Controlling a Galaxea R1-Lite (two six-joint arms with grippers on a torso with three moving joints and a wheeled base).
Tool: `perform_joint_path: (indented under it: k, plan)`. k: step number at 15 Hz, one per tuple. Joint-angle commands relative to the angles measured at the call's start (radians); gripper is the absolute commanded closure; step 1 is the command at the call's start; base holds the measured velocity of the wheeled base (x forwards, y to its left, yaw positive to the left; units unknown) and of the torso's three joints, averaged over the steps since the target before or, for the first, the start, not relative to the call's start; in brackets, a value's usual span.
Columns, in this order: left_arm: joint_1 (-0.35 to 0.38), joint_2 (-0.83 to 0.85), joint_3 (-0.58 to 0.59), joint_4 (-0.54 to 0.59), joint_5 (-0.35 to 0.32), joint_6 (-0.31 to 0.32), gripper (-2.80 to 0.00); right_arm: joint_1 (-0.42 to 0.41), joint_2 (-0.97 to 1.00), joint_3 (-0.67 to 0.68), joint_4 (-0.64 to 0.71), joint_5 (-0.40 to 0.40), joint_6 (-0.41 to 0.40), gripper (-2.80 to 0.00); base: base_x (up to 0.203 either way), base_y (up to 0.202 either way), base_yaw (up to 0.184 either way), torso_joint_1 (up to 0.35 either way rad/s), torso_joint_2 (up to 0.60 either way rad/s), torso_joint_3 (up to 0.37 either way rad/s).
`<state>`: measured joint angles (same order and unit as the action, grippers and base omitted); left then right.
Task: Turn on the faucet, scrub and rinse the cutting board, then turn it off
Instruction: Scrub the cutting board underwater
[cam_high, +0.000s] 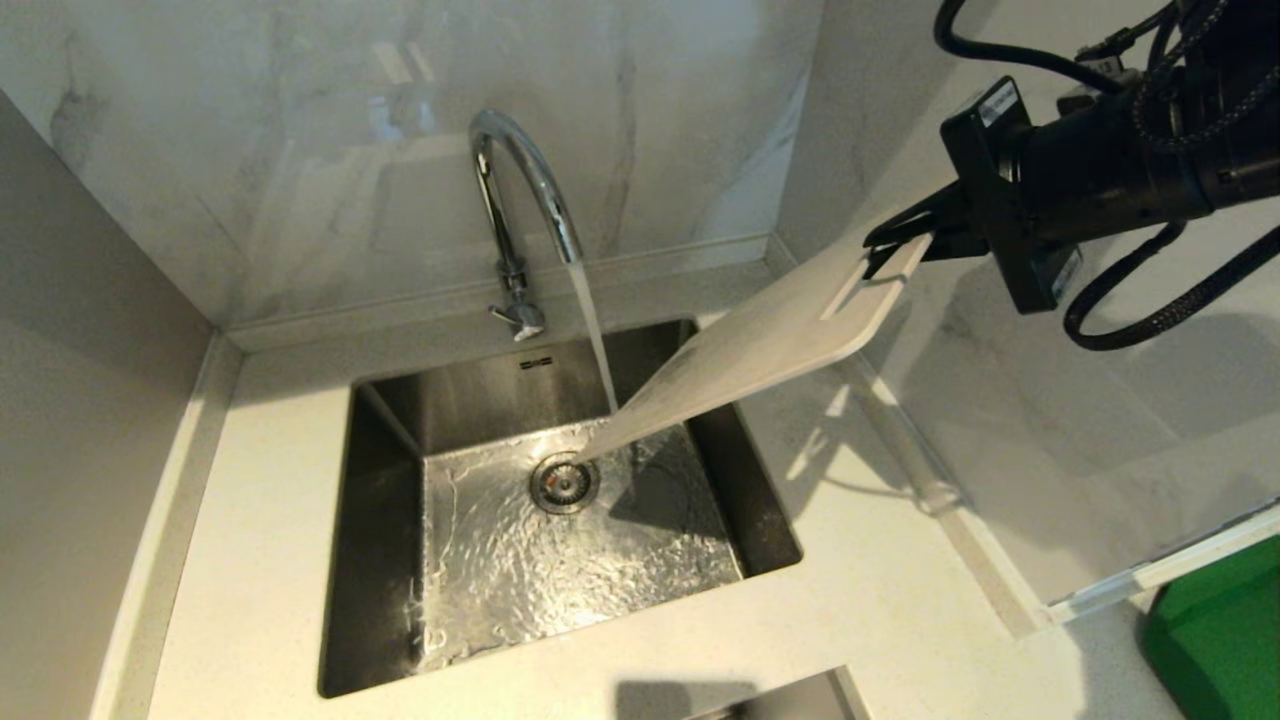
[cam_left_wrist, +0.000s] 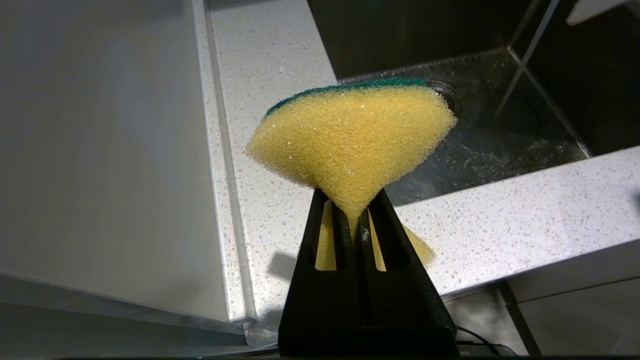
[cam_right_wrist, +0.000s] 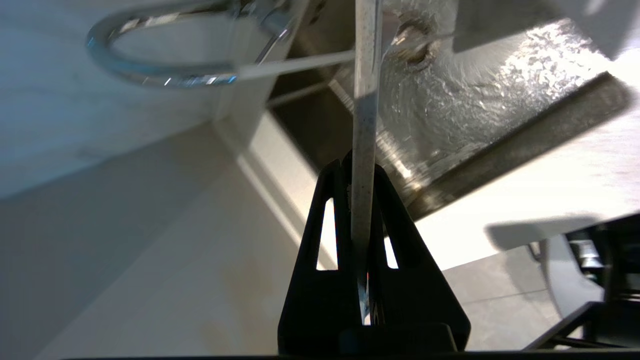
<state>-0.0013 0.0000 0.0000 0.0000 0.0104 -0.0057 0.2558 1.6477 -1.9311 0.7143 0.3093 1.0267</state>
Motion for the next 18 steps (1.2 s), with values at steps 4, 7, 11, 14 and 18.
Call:
perform_joint_path:
  k: [4,7,11,14,18]
  plan:
    - [0.000,0.002,0.000,0.000,0.000,0.000,0.00,0.000,0.115,-0.002,-0.087,0.037,0.004,0.00,0.000,0.000,0.000,0.000,0.00,0.000]
    - [0.000,0.002,0.000,0.000,0.000,0.000,0.00,0.000,0.172,-0.002,-0.101,0.082,0.009,0.00,0.000,0.000,0.000,0.000,0.00,0.000]
    - [0.000,0.002,0.000,0.000,0.000,0.000,0.00,0.002,0.246,-0.004,-0.220,0.111,0.006,0.00,0.000,0.000,0.000,0.000,0.00,0.000]
    - [0.000,0.002,0.000,0.000,0.000,0.000,0.00,0.004,0.295,-0.005,-0.260,0.159,0.013,0.00,0.000,0.000,0.000,0.000,0.00,0.000]
    - [0.000,0.002,0.000,0.000,0.000,0.000,0.00,0.015,0.345,-0.006,-0.321,0.182,0.021,0.00,0.000,0.000,0.000,0.000,0.00,0.000]
